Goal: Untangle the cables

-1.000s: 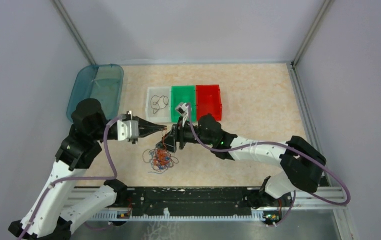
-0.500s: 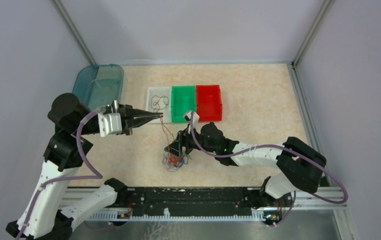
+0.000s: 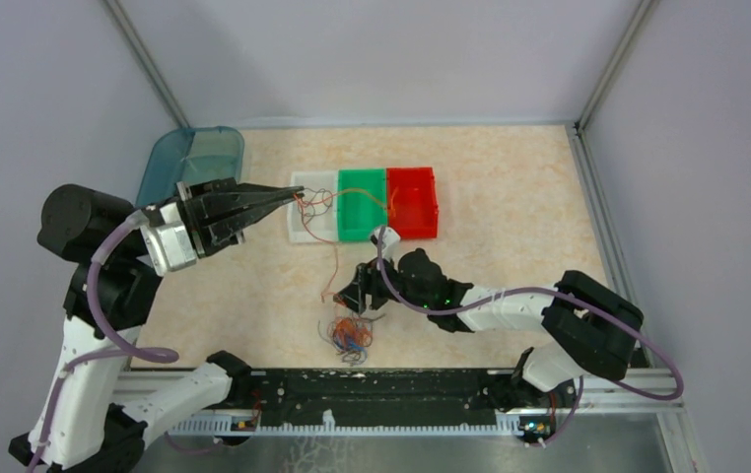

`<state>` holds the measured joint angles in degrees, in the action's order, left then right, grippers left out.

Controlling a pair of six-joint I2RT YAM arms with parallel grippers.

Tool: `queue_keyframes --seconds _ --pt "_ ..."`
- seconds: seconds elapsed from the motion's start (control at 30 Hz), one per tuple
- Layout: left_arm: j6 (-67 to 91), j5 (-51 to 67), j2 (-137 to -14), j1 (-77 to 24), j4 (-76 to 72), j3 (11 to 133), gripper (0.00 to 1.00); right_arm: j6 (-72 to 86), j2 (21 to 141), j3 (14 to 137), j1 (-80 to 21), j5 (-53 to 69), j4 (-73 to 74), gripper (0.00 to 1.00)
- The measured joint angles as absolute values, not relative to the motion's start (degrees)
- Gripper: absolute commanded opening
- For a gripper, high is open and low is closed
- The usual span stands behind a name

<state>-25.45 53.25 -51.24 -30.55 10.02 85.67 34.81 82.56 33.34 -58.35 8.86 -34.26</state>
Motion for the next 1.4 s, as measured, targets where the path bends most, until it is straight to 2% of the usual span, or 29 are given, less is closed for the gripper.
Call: queue_keyframes --seconds 0.47,0.8,1.0,1.1,1.23,1.4 --pt "-27.3 50.0 -55.5 -30.6 4.3 92.1 0.0 34.4 81.4 32.2 -58.4 4.8 -32.1 0.61" --pt "-30.5 41.5 -58.1 -30.6 -7.5 93.8 0.0 30.7 65.8 29.1 -58.4 -0.1 -29.8 0.65" --pt "-31.0 40.7 -59.6 -30.6 -9.4 95.4 0.0 29.9 62.1 25.9 -58.4 1.0 -31.7 0.65" --pt "-31.4 40.5 -60.1 -30.6 -9.5 95.7 0.0 29.6 62.1 26.0 -58.4 0.8 -31.2 0.63" --pt "-32.0 40.3 -60.4 -30.6 -9.4 95.3 0.0 29.6 62.0 26.1 -58.4 -1.7 -28.0 0.56" --pt "-33.1 39.4 -59.3 -30.6 -9.1 90.1 0.0 30.4 62.3 27.7 -58.4 -8.2 -20.8 0.55"
